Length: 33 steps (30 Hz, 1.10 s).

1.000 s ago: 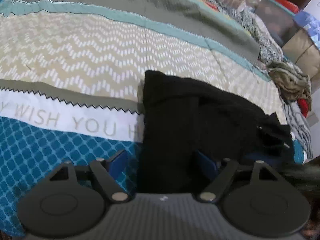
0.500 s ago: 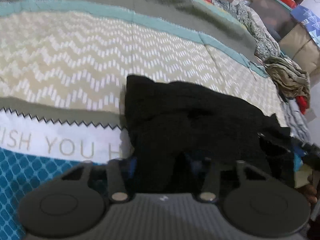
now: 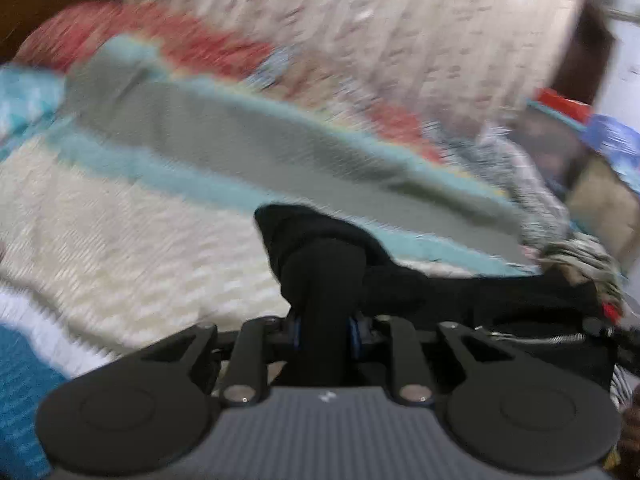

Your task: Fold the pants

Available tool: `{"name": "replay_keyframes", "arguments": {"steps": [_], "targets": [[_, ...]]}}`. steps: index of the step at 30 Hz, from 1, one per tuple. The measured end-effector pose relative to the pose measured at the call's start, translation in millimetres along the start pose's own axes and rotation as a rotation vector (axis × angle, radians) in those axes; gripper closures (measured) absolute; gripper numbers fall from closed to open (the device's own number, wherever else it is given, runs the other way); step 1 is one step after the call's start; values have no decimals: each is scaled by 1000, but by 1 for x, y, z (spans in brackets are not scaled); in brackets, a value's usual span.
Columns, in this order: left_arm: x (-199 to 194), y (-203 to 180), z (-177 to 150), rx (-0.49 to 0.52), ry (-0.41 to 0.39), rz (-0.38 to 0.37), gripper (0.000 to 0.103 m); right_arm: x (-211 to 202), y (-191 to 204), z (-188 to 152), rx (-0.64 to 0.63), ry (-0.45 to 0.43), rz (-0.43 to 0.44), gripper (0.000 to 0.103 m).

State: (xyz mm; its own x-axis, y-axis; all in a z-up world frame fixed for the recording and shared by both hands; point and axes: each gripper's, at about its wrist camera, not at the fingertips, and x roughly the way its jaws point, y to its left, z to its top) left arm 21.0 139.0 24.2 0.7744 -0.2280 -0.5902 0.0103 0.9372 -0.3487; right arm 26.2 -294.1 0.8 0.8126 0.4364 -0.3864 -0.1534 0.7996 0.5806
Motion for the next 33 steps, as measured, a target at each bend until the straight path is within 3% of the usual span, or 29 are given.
{"name": "replay_keyframes", "arguments": {"steps": [2, 3, 5, 6, 8, 11, 14, 17, 19, 20, 22, 24, 26, 27, 30, 33], "targets": [[25, 21, -6, -42, 78, 53, 75, 39, -14, -13, 21, 74, -91, 80], [46, 32, -14, -39, 132, 107, 66, 58, -21, -26, 22, 124, -152, 78], [67, 51, -28, -14, 214, 282, 69, 83, -35, -50, -30, 206, -345, 68], [65, 58, -32, -28, 221, 308, 65, 81, -40, -54, -13, 195, -374, 68], [42, 69, -34, -110, 147, 243, 65, 55, -43, -55, 68, 96, -292, 68], [16, 71, -28, -125, 70, 235, 65, 32, -16, -55, -66, 84, -236, 67], [13, 57, -17, -128, 56, 151, 66, 34, 24, -65, -251, 153, -85, 53], [28, 34, -9, -82, 71, 62, 66, 53, 58, -85, -452, 183, -33, 47], [42, 11, -7, -29, 100, 17, 66, 73, 63, -93, -423, 224, 12, 49], [46, 3, -9, -6, 108, 4, 66, 84, 60, -99, -356, 283, 43, 57], [55, -14, -12, 47, 116, -4, 65, 117, 50, -116, -316, 445, 7, 59], [58, -19, -11, 73, 113, 13, 65, 104, 59, -118, -410, 410, 16, 59], [53, -12, -10, 64, 101, 31, 61, 83, 55, -99, -346, 378, 50, 58], [48, -3, -10, 43, 94, 48, 59, 65, 47, -87, -304, 310, 64, 58], [36, 24, -10, -48, 93, 68, 60, 23, 15, -61, -206, 125, -34, 43], [35, 35, -11, -106, 105, 63, 61, 12, -23, -56, -101, 87, -151, 39]]}}
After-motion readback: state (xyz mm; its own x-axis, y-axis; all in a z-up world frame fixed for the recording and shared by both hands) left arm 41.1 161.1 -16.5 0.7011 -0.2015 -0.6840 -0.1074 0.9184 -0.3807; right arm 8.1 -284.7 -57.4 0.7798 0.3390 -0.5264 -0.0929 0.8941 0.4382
